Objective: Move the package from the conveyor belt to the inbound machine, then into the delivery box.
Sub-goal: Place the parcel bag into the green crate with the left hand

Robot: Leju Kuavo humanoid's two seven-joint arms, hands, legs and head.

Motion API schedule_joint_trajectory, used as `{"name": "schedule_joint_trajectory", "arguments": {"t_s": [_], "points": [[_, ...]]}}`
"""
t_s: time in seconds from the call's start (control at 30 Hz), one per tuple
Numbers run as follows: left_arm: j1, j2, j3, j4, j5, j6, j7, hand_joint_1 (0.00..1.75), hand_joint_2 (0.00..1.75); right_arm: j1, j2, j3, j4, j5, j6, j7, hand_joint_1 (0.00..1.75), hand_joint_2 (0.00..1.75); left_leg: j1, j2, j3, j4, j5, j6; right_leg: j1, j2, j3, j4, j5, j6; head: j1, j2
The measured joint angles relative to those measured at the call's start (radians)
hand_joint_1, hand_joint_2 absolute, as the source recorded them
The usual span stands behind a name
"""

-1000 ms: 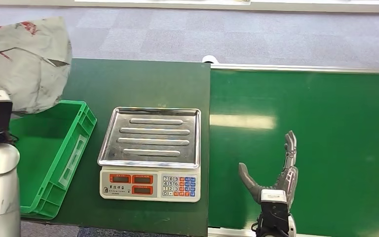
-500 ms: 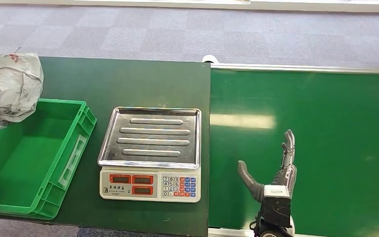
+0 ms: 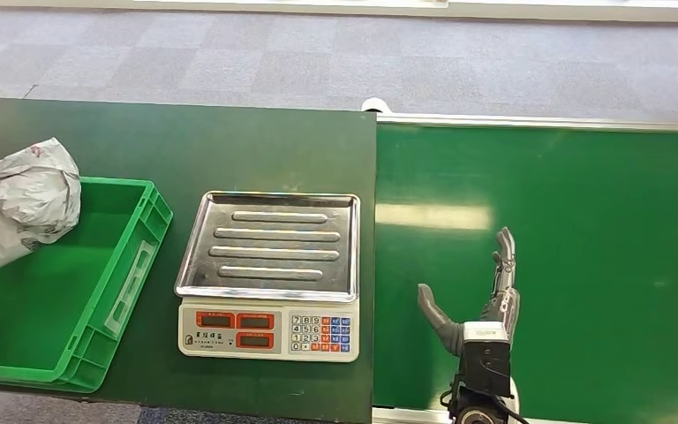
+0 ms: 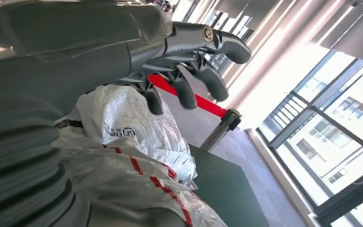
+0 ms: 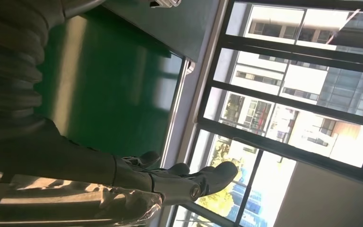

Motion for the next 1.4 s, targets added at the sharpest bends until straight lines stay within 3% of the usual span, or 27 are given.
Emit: {"name": "schedule_joint_trajectory", "arguments": {"t_s": [0.2, 0.43, 0.6, 0.7, 0.8, 0.93, 1.07, 1.23, 1.4], "points": [[0.019, -0.004, 0.033, 0.0, 0.144, -0.022, -0.079, 0.0, 1.75, -0.002, -0.001, 0.006, 0.017, -0.002, -0.006, 0.007, 0.0, 1.75, 0.0, 0.0, 0.0, 0.0, 0.0, 0.0, 0.0, 0.0, 0.0, 0.0, 0.0, 0.0, 0.0, 0.0], [0.042, -0.005, 0.049, -0.001, 0.199, -0.041, -0.107, 0.0, 1.75, -0.002, -0.003, 0.007, 0.032, -0.003, -0.008, 0.008, 0.0, 1.75, 0.0, 0.0, 0.0, 0.0, 0.0, 0.0, 0.0, 0.0, 0.0, 0.0, 0.0, 0.0, 0.0, 0.0], [0.091, -0.032, 0.059, -0.069, 0.425, -0.183, -0.197, 0.0, 1.75, -0.002, -0.005, 0.007, 0.038, -0.007, -0.012, 0.007, 0.0, 1.75, 0.0, 0.0, 0.0, 0.0, 0.0, 0.0, 0.0, 0.0, -0.001, 0.0, 0.0, 0.0, 0.0, 0.0], [0.179, -0.086, 0.047, -0.209, 0.579, -0.293, -0.267, 0.0, 1.75, -0.003, -0.007, 0.005, 0.042, -0.019, -0.009, 0.002, 0.0, 1.75, -0.001, 0.001, 0.0, 0.0, -0.001, 0.0, -0.001, 0.0, -0.001, 0.0, 0.0, 0.0, 0.0, 0.0], [0.319, -0.16, -0.005, -0.394, 0.662, -0.351, -0.328, 0.0, 1.75, -0.002, -0.008, 0.002, 0.044, -0.027, 0.0, -0.005, 0.0, 1.75, -0.003, 0.003, 0.0, 0.0, -0.002, 0.001, -0.003, 0.002, -0.002, -0.001, 0.0, 0.0, 0.0, 0.0], [0.53, -0.27, -0.13, -0.599, 0.709, -0.364, -0.382, 0.0, 1.75, 0.004, -0.014, -0.004, 0.045, -0.031, 0.002, -0.007, 0.0, 1.75, -0.004, 0.004, 0.0, 0.0, -0.004, 0.001, -0.004, 0.003, -0.002, -0.001, -0.001, 0.001, 0.0, 0.0], [0.679, -0.36, -0.26, -0.679, 0.773, -0.377, -0.398, 0.0, 1.75, 0.02, -0.019, -0.014, 0.042, -0.023, 0.002, -0.002, 0.0, 1.75, -0.004, 0.003, 0.0, 0.0, -0.004, 0.001, -0.004, 0.003, -0.002, -0.001, -0.001, 0.001, 0.0, 0.0], [0.746, -0.443, -0.376, -0.68, 0.854, -0.422, -0.431, 0.0, 1.75, 0.033, -0.026, -0.026, 0.029, -0.002, -0.006, -0.009, 0.0, 1.75, -0.003, 0.002, 0.001, 0.0, -0.004, 0.001, -0.003, 0.003, -0.001, -0.001, -0.001, 0.001, 0.0, 0.0], [0.756, -0.477, -0.449, -0.673, 0.882, -0.432, -0.437, 0.0, 1.75, 0.037, -0.034, -0.031, 0.018, 0.0, -0.013, -0.016, 0.0, 1.75, -0.003, 0.002, 0.002, 0.0, -0.004, 0.001, -0.003, 0.003, 0.001, -0.001, -0.001, 0.001, 0.0, 0.0]]}}
